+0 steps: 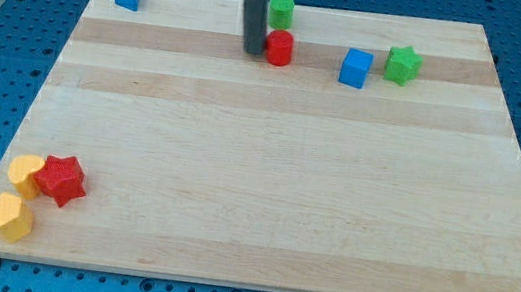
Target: Push the red circle above the green star
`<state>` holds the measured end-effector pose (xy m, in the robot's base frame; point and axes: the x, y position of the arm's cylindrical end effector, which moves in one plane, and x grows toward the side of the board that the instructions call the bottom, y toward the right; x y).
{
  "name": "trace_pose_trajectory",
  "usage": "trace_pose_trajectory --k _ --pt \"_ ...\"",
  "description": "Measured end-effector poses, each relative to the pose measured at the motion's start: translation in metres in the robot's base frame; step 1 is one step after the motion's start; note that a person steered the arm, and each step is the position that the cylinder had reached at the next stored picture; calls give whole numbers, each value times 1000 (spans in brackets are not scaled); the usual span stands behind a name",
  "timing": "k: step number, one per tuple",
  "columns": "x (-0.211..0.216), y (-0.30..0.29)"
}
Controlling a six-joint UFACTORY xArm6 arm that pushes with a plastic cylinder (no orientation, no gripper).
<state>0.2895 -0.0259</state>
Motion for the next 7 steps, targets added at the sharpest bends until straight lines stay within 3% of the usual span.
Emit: trace_pose_trajectory --k 1,3,4,7 --pt "-2 37" --pt "22 22" --pt "23 54" --pt "-24 121"
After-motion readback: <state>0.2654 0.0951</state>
